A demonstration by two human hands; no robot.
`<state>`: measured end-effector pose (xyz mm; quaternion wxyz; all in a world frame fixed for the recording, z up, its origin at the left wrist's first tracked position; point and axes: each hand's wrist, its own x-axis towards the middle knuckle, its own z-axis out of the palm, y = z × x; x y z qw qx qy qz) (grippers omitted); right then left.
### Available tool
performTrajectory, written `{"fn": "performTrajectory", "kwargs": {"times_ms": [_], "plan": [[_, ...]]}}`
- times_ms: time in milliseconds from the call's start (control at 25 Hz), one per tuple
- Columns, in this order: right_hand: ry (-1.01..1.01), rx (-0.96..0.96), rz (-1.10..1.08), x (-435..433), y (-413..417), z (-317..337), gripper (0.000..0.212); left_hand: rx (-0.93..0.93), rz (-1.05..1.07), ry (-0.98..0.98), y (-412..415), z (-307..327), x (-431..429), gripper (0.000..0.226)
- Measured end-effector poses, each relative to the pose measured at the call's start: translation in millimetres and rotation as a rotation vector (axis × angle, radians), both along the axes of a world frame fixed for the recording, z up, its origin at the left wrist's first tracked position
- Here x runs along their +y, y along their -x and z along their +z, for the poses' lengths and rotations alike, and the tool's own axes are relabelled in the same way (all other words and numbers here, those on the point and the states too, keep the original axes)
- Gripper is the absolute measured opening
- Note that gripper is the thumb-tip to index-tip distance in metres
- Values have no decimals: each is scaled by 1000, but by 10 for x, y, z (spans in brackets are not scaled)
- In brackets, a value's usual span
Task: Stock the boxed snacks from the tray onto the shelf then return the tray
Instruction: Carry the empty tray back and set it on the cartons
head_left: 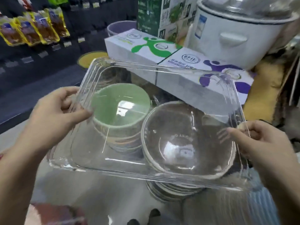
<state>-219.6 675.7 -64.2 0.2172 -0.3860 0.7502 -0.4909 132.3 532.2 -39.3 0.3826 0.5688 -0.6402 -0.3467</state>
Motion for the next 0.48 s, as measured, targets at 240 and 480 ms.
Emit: {"fn": "performTrajectory", "kwargs": {"times_ms": [240, 480], "plan": [[-30, 41, -91, -445, 157, 292, 21, 70, -155, 17, 313, -36, -848, 42], [-48, 48, -242, -1040, -173, 537, 22, 100, -330, -5, 313, 117, -1978, 41]]}}
